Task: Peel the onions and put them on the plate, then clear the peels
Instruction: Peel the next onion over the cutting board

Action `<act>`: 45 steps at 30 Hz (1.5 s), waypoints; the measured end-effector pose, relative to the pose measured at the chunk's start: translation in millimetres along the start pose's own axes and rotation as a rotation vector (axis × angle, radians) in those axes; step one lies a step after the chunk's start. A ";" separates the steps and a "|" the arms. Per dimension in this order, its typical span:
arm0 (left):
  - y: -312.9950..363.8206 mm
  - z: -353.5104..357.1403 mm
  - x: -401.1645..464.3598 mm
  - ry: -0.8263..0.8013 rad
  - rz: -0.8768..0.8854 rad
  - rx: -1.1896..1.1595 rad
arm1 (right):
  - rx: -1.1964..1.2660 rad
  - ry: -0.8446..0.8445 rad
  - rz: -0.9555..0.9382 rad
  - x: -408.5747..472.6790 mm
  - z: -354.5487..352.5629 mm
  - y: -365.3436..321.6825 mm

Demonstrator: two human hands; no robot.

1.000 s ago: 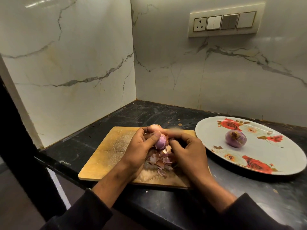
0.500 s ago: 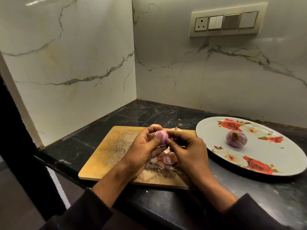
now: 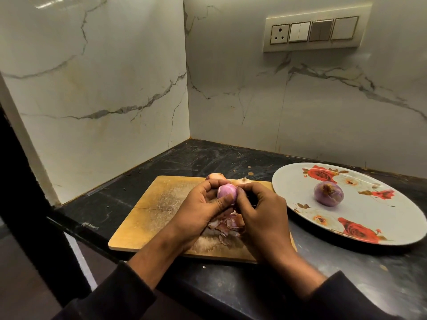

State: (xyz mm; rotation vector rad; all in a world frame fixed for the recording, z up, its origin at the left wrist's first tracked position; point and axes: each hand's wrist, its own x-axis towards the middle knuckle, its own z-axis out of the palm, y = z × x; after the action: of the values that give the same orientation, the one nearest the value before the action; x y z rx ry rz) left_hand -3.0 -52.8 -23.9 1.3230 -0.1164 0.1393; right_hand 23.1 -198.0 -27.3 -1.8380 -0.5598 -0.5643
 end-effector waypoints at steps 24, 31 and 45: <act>4.4 2.1 -2.4 -0.046 0.004 -0.043 | 0.154 -0.079 0.071 9.1 -5.2 4.2; 3.8 1.0 -1.5 -0.048 -0.001 -0.013 | 0.036 -0.031 0.036 5.8 -1.6 0.2; 2.7 2.2 -0.4 -0.051 -0.001 0.034 | 0.041 0.035 0.159 10.1 2.7 10.4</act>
State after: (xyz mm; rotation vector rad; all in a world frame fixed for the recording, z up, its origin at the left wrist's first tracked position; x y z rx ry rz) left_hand -3.9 -54.3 -20.8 1.3611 -0.1570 0.1068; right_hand 37.7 -197.6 -29.4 -1.8116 -0.3950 -0.4744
